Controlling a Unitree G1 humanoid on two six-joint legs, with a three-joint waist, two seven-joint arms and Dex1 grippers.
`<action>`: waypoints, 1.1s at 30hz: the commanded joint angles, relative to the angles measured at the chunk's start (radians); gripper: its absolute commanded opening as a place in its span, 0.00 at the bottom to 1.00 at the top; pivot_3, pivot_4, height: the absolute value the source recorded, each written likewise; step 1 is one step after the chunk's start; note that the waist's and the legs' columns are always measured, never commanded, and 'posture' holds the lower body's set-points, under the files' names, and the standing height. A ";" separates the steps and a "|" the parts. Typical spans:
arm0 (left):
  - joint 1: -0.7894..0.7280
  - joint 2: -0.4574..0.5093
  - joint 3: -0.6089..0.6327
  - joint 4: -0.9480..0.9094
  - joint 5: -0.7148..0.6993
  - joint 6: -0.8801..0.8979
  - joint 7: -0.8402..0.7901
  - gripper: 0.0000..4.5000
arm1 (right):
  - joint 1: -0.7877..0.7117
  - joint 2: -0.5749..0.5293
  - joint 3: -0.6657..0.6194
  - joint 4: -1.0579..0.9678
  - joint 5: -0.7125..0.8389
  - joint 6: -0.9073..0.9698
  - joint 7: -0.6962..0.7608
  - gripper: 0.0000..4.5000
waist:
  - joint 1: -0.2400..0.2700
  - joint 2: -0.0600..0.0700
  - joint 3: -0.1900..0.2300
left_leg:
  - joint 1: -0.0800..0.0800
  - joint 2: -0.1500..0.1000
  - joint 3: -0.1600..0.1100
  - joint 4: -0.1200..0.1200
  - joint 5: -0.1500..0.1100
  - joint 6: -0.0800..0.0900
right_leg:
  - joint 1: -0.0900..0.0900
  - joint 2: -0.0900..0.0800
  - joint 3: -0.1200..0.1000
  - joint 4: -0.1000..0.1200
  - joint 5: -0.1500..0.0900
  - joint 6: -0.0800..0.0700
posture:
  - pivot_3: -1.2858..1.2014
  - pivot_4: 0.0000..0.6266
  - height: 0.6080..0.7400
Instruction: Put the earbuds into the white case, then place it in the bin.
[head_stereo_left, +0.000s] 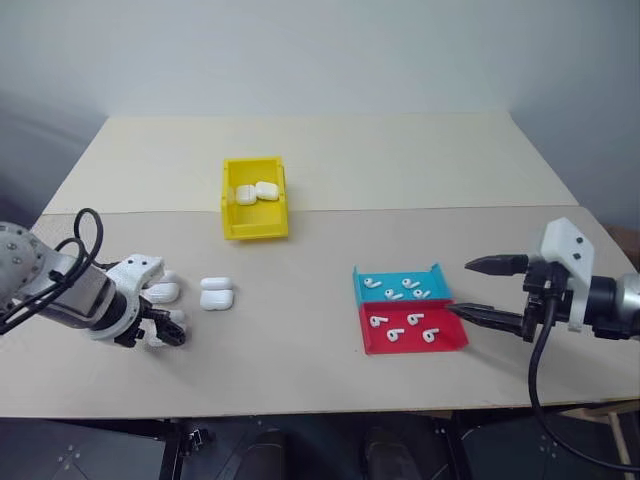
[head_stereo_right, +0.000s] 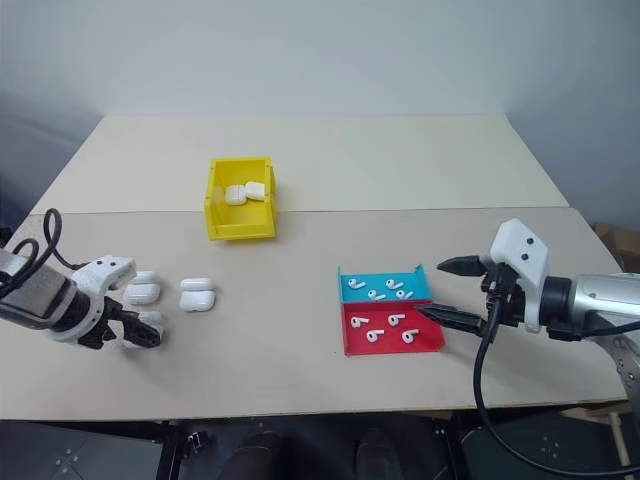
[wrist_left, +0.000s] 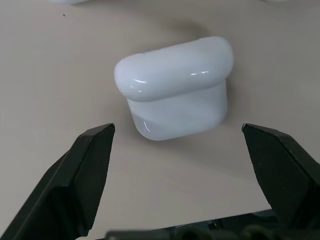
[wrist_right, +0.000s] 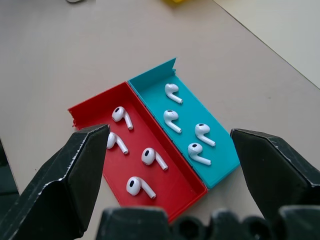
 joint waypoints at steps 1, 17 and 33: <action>0.019 -0.014 0.018 -0.010 -0.011 -0.025 0.046 0.99 | -0.010 -0.027 -0.059 0.002 0.019 -0.005 0.026 1.00 | 0.000 0.000 0.000 | 0.000 0.000 0.000 0.000 0.000 -0.001 | 0.000 0.000 0.000 0.000 0.000 0.000 | 0.52 0.24 1.00; 0.112 -0.122 0.139 -0.011 -0.011 -0.087 0.184 0.99 | -0.035 -0.045 -0.049 0.054 0.000 -0.025 0.082 1.00 | 0.009 0.006 -0.003 | 0.006 -0.001 0.000 0.000 0.001 -0.002 | 0.005 0.000 0.000 0.002 0.000 0.000 | 0.52 0.24 1.00; 0.127 -0.195 0.216 0.030 -0.011 -0.063 0.284 0.99 | -0.031 -0.037 -0.044 0.060 -0.010 -0.043 0.088 1.00 | 0.025 0.007 -0.004 | 0.008 -0.001 0.000 0.000 0.002 -0.003 | 0.006 -0.001 0.001 0.002 0.000 0.000 | 0.52 0.24 1.00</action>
